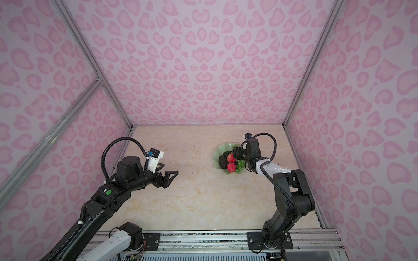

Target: Place and organize the fake fruits in the fruit bowl

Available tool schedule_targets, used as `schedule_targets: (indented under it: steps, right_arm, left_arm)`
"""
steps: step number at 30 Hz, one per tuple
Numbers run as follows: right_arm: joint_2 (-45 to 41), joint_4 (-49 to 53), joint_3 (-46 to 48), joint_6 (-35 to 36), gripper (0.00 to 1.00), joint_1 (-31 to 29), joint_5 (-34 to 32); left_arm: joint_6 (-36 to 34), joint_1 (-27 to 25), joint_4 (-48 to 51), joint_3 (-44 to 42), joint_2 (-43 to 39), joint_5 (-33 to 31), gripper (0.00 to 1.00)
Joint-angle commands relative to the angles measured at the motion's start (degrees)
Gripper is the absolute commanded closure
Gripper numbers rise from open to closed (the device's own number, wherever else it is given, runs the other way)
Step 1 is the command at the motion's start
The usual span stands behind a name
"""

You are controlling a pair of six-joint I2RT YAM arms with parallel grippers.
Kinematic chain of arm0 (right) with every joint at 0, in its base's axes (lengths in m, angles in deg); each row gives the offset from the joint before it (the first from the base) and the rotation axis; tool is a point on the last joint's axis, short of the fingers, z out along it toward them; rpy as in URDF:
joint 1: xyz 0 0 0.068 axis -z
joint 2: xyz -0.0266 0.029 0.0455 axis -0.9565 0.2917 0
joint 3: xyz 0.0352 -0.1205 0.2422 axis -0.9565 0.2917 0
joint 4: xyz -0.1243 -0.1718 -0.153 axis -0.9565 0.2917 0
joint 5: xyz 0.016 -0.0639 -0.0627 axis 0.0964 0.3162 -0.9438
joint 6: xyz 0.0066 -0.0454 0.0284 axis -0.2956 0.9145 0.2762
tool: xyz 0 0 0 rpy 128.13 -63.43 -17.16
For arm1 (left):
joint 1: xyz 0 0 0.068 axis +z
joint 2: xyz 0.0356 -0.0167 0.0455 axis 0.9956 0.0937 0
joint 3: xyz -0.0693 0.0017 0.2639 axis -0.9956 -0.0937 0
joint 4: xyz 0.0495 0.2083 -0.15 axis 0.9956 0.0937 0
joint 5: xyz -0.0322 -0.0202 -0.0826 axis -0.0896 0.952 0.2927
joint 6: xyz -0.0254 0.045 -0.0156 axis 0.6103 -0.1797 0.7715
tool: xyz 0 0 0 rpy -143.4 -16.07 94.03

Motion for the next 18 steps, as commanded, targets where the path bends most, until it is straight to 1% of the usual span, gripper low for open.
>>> schedule_targets:
  steps: [1, 3, 6, 7, 12, 15, 17, 18]
  right_arm:
    - [-1.55, -2.05, 0.5, 1.07, 0.2, -0.11, 0.63]
    - [-3.41, -4.08, 2.01, 1.41, 0.15, -0.12, 0.88]
    - [-6.75, -6.81, 4.09, 2.13, 0.04, -0.11, 1.66]
    - [-8.08, -7.05, 4.41, 2.03, 0.02, -0.13, 1.72]
    - [-14.82, -6.81, 6.22, 2.65, 0.02, -0.4, 1.23]
    - [-19.17, -4.26, 7.73, 4.0, 0.02, -0.46, 0.09]
    - [-22.49, -2.44, 9.24, 4.42, 0.02, -0.46, -2.61]
    - [-24.65, -2.26, 10.66, 5.18, 0.02, -0.46, -3.98]
  left_arm:
    - [-0.73, 0.08, -0.28, 0.22, 0.08, -0.14, 0.03]
    - [-0.73, 0.11, -0.28, 0.17, -0.04, -0.31, 0.02]
    - [-0.86, 0.11, -0.35, 0.15, -0.07, -0.4, 0.02]
    - [-0.88, 0.11, -0.37, 0.08, -0.12, -0.4, 0.02]
    - [-0.84, 0.11, -0.45, -0.19, -0.12, -1.17, 0.02]
    - [-0.39, 0.11, -0.96, -0.03, -0.01, -2.01, 0.02]
    - [0.31, 0.09, -1.32, 0.66, 0.37, -3.69, 0.02]
    - [1.14, 0.11, -1.74, 1.17, 0.47, -5.93, 0.02]
